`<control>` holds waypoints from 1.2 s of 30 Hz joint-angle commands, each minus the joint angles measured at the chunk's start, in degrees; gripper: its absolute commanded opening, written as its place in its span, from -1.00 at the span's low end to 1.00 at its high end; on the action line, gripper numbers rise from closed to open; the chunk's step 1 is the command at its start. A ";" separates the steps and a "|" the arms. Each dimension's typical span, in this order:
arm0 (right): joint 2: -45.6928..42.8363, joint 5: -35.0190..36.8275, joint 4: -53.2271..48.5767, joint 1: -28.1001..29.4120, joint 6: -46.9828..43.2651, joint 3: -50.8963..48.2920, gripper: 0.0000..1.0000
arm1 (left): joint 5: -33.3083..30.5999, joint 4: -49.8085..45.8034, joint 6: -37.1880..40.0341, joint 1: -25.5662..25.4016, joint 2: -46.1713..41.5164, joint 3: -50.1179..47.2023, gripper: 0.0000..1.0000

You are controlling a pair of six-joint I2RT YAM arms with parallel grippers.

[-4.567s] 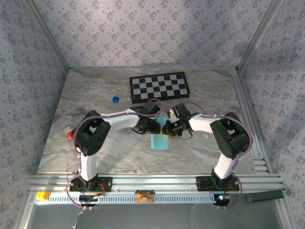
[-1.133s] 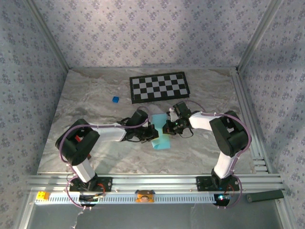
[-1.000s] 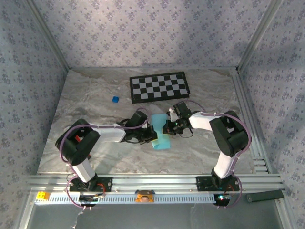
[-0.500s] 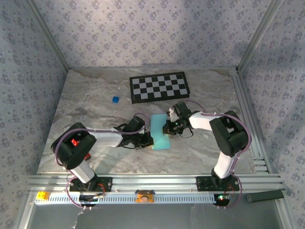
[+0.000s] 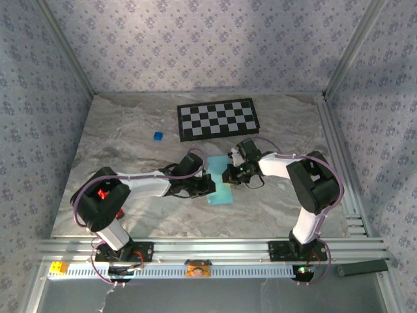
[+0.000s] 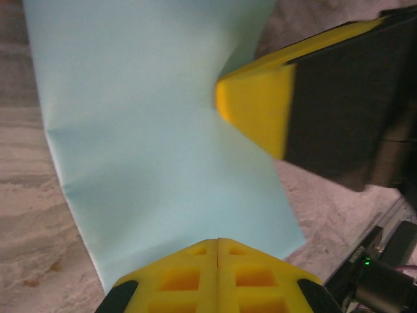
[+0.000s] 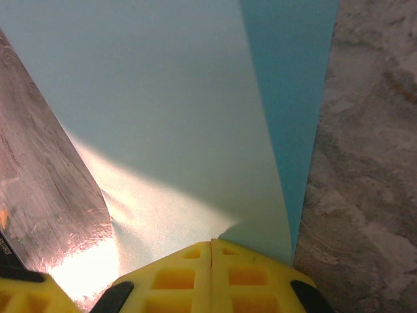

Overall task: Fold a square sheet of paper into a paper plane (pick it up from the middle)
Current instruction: First fold the square sheet of paper in half at the center of the table.

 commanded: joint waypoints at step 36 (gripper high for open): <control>3.23 7.17 -8.66 -0.04 -2.62 -2.19 -1.00 | 0.30 -6.83 7.40 2.72 -10.65 -1.82 -0.89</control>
